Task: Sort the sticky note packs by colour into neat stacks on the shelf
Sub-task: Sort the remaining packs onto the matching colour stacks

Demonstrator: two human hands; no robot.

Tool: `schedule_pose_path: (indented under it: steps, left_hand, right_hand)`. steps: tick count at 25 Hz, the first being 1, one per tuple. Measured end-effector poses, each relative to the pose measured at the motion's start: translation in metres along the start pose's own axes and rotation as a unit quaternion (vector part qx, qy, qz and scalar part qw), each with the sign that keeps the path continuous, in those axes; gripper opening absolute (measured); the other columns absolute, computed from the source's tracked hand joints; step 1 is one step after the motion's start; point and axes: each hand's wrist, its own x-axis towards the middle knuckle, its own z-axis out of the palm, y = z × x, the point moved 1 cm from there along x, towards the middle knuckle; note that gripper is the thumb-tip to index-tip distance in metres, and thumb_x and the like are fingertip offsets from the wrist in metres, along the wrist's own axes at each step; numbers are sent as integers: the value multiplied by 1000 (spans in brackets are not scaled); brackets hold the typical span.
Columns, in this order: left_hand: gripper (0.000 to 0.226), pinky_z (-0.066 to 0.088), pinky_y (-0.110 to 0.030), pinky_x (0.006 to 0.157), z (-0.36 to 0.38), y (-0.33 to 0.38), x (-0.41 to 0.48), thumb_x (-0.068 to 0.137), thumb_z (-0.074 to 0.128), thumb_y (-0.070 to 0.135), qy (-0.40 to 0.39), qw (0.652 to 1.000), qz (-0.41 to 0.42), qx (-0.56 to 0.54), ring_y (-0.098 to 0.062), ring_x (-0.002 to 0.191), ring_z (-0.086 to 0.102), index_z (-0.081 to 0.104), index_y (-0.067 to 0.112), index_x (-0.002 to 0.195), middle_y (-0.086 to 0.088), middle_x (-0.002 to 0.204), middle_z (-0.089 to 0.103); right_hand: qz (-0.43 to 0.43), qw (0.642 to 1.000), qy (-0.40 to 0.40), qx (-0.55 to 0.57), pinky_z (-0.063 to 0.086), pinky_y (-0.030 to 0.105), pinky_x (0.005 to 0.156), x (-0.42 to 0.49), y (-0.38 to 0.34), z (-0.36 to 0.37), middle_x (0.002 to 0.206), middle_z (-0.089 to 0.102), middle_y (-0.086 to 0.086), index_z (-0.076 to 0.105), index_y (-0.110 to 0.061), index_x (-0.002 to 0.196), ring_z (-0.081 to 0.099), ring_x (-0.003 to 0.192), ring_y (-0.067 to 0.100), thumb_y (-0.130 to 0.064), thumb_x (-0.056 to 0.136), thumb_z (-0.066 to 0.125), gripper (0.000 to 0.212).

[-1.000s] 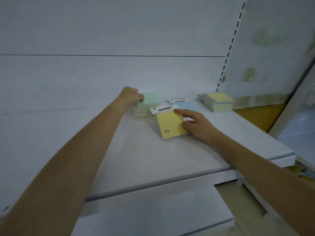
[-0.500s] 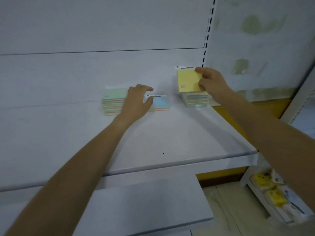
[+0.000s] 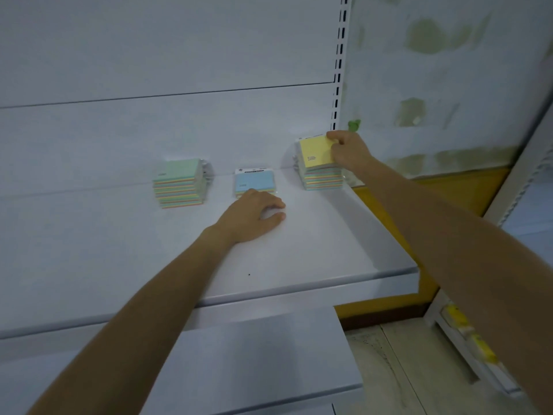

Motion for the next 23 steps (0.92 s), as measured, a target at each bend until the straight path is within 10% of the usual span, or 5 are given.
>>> schedule_pose_path:
  steps: [7,13,18,23]
  left_hand:
    - [31,29,-20,100,2,0,-2,88,58,30,11,1000,-5,10,-19,120,49,63,16,115,0,125,62]
    - [33,32,-24,103,1,-1,-3,88,55,35,-2,1000,-18,18,-16,123,47,61,21,117,3,128,60]
    - [36,38,-31,106,-15,-9,-9,89,52,40,-15,998,-19,50,-14,127,46,57,26,122,6,133,57]
    - [36,38,-28,98,-61,-39,-44,91,48,40,14,993,-4,120,-13,123,49,56,27,123,9,131,58]
  right_hand:
    - [30,996,-52,-63,33,33,97,-1,10,0,118,55,9,57,-19,98,42,126,33,-24,90,43,17]
    - [-19,985,-6,-170,27,38,106,-6,10,8,138,44,17,45,-10,132,34,130,33,-38,90,46,50]
    - [-216,960,83,-156,26,34,104,-25,-26,23,137,45,14,49,-12,129,35,127,33,-31,89,52,45]
    - [-367,906,-9,-210,32,39,102,-65,-72,90,135,50,11,52,-13,127,41,125,31,-28,89,53,42]
